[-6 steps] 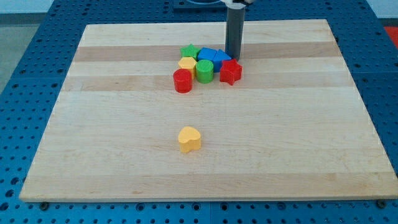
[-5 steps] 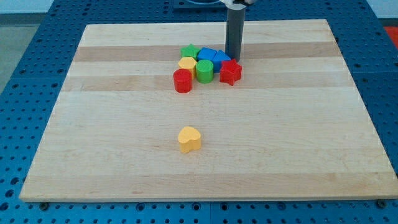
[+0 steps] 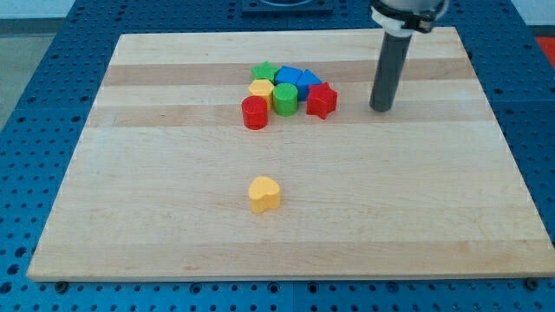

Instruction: Push yellow heart upwards

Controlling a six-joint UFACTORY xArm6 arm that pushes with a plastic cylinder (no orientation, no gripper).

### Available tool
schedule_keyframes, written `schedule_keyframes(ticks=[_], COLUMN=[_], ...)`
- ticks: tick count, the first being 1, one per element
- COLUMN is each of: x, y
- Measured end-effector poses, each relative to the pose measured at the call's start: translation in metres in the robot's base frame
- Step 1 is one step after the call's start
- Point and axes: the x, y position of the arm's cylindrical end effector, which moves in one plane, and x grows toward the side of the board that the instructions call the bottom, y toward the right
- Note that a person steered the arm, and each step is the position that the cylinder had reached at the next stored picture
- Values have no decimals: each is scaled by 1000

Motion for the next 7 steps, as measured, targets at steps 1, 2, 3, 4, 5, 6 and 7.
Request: schedule_keyframes(ticks=[1, 2, 3, 4, 5, 6, 7], x=[54, 93, 99, 91, 115, 177, 217], y=[-7, -70, -115, -127, -107, -113, -163])
